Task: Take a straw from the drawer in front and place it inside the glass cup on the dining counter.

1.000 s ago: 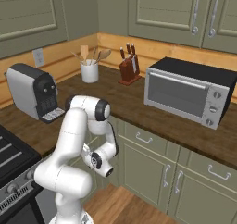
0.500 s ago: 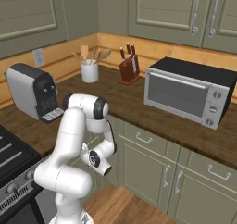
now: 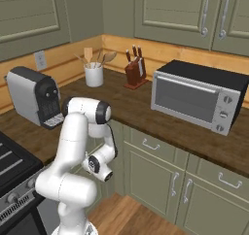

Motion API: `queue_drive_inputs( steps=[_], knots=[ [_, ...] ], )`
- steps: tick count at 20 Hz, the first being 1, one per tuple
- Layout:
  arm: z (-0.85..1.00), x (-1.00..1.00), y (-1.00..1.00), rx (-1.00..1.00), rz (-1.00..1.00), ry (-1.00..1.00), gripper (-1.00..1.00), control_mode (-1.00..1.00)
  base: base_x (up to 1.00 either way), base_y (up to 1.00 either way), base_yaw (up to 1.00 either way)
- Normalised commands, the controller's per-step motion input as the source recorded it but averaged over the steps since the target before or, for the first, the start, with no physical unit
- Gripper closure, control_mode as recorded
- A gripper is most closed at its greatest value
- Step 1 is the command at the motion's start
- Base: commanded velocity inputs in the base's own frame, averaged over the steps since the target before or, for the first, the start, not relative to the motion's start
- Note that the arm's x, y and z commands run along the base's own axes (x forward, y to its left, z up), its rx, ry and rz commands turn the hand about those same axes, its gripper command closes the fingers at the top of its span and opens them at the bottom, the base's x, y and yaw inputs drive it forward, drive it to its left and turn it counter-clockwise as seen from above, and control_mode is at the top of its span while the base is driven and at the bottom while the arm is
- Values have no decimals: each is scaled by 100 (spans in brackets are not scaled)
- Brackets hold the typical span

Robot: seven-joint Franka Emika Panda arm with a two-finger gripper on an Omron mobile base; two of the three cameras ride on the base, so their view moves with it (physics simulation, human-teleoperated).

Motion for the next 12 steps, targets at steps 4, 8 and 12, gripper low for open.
queue_drive_inputs(
  steps=[4,8,12],
  knots=[
    [3,-3,-34,-3,0,0,100,-100,0,0,0],
    [8,-11,-93,0,0,0,100,-100,0,0,0],
    [13,-19,-100,-1,0,0,100,-100,0,0,0]
  ],
)
